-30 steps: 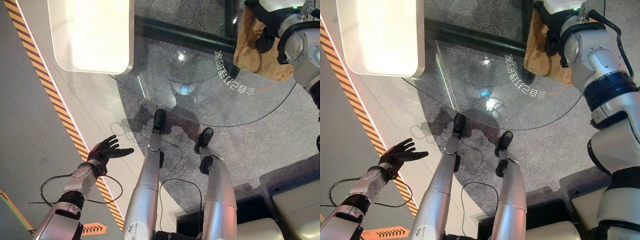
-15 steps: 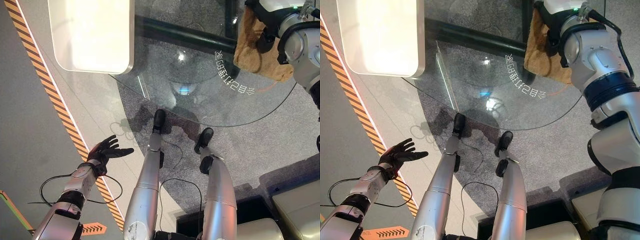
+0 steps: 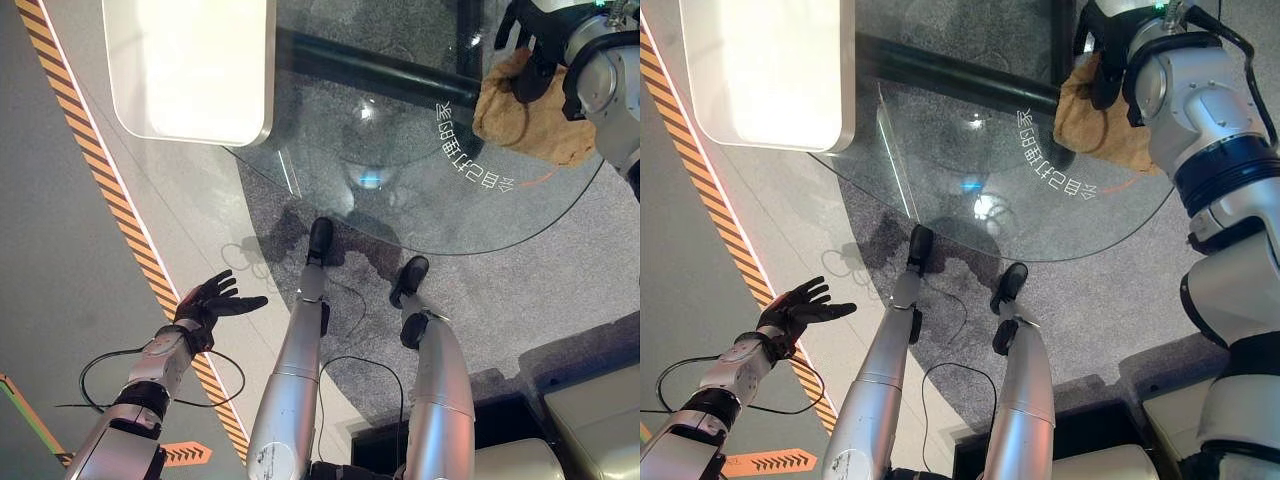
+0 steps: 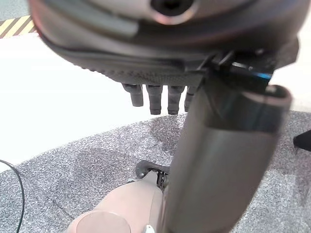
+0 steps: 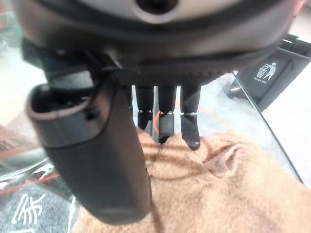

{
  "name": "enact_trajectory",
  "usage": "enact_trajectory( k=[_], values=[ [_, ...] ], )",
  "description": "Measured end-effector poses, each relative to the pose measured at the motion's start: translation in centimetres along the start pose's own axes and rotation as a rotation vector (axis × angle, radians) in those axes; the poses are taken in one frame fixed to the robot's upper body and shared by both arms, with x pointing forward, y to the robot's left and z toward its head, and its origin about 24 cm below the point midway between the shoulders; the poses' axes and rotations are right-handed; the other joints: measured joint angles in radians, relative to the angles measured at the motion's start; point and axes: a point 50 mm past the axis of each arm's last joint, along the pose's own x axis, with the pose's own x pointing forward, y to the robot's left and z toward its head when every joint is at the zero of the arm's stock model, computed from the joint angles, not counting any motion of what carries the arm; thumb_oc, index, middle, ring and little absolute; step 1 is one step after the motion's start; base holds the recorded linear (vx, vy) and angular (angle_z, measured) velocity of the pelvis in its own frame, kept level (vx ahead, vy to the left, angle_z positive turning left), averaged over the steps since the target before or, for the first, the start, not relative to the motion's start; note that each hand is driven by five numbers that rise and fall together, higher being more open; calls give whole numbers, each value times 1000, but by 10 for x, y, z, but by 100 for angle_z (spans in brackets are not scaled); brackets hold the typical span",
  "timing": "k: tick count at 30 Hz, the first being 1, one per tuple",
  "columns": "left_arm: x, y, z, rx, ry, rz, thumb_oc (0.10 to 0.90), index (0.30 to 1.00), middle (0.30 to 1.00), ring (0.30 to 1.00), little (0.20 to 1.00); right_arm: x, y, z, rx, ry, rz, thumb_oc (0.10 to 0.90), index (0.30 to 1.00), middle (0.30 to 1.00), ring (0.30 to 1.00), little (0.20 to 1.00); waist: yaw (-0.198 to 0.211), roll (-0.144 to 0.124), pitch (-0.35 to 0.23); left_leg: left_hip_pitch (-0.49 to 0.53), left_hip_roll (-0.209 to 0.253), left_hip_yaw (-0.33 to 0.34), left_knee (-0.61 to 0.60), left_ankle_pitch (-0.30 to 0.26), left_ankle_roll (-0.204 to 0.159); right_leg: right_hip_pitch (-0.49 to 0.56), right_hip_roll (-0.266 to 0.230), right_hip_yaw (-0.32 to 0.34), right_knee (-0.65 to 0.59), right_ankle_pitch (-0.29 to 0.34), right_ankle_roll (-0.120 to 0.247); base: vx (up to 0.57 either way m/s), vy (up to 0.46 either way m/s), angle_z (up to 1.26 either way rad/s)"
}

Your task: Wipe the table with a cloth and put it in the basket.

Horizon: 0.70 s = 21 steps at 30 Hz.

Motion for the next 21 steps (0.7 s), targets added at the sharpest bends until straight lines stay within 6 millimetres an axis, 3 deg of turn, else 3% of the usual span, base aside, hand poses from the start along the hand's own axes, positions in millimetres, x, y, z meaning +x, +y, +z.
enact_trajectory(
  k=[21],
  values=[
    [0, -1, 0, 3, -1, -17, 800, 900, 900, 900, 900, 0, 1, -2, -2, 29, -12, 100, 300, 300, 300, 200, 2, 0, 0, 0, -1, 0, 0, 1, 1, -1, -1, 1, -4, 0, 0, -1, 3, 0]
  ],
)
